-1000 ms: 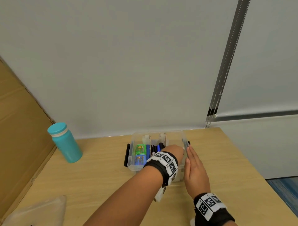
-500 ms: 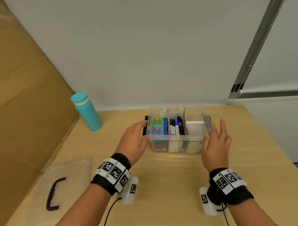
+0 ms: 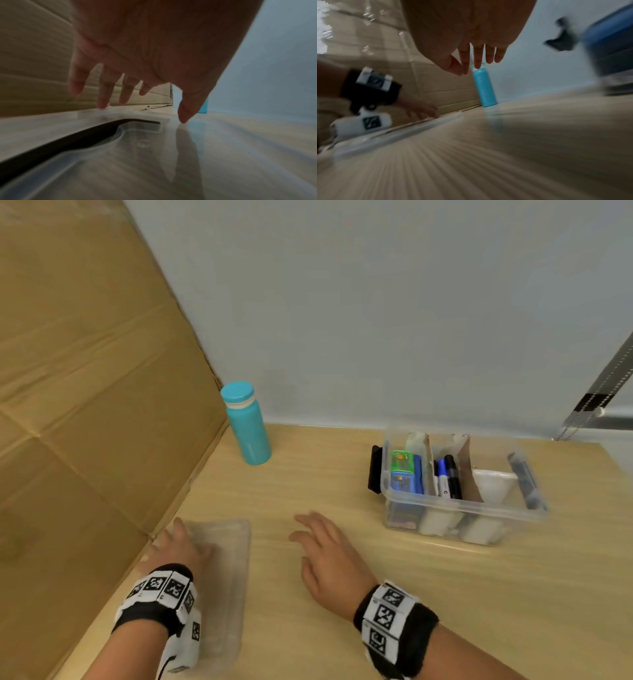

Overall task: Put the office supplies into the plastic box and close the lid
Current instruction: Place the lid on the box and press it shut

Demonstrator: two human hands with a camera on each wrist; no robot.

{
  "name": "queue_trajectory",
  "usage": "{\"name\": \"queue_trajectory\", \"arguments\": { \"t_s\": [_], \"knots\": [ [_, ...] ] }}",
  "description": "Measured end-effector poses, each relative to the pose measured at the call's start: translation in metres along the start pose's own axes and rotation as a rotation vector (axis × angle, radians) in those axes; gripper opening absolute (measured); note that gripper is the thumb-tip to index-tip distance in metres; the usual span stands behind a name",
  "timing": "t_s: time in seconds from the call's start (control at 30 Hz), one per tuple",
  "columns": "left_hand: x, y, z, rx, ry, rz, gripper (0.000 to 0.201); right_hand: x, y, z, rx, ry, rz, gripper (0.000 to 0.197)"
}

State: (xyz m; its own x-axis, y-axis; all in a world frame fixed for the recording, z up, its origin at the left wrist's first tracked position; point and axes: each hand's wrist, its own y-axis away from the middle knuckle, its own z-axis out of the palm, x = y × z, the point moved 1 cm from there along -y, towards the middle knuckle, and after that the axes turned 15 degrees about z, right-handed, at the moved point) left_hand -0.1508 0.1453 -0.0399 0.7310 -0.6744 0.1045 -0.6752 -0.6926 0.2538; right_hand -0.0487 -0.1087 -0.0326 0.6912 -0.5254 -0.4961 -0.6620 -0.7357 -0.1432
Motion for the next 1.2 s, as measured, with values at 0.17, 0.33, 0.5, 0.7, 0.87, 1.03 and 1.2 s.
{"name": "queue_trajectory", "arguments": {
  "t_s": [0.17, 0.33, 0.5, 0.7, 0.87, 1.03, 1.2],
  "knots": [
    [0.004, -0.015, 0.001, -0.025, 0.066, 0.061, 0.096, -0.035, -0.036, 0.032, -0.380, 0.025, 0.087, 0.054],
    [0.017, -0.029, -0.005, -0.034, 0.207, 0.047, 0.102, -0.030, -0.067, 0.039, -0.521, -0.002, 0.277, 0.061],
    [0.020, -0.032, -0.014, -0.065, 0.151, -0.067, 0.062, -0.023, -0.072, 0.044, -0.557, -0.065, 0.314, 0.062],
    [0.019, -0.030, -0.017, -0.057, 0.512, 0.055, 0.067, -0.009, -0.072, 0.049, -0.526, -0.319, 0.416, 0.071],
    [0.030, -0.026, -0.045, 0.147, 0.849, 0.216, 0.057, -0.003, -0.070, 0.011, -0.258, -0.652, 0.459, 0.073],
    [0.075, 0.009, -0.090, 0.261, 1.007, 0.571, 0.037, 0.001, -0.048, -0.048, 0.056, -0.550, 0.401, 0.065],
    [0.138, 0.048, -0.114, 0.240, 1.018, 0.998, 0.036, -0.002, -0.029, -0.108, 0.245, -0.082, 0.265, 0.048]
  ]
}}
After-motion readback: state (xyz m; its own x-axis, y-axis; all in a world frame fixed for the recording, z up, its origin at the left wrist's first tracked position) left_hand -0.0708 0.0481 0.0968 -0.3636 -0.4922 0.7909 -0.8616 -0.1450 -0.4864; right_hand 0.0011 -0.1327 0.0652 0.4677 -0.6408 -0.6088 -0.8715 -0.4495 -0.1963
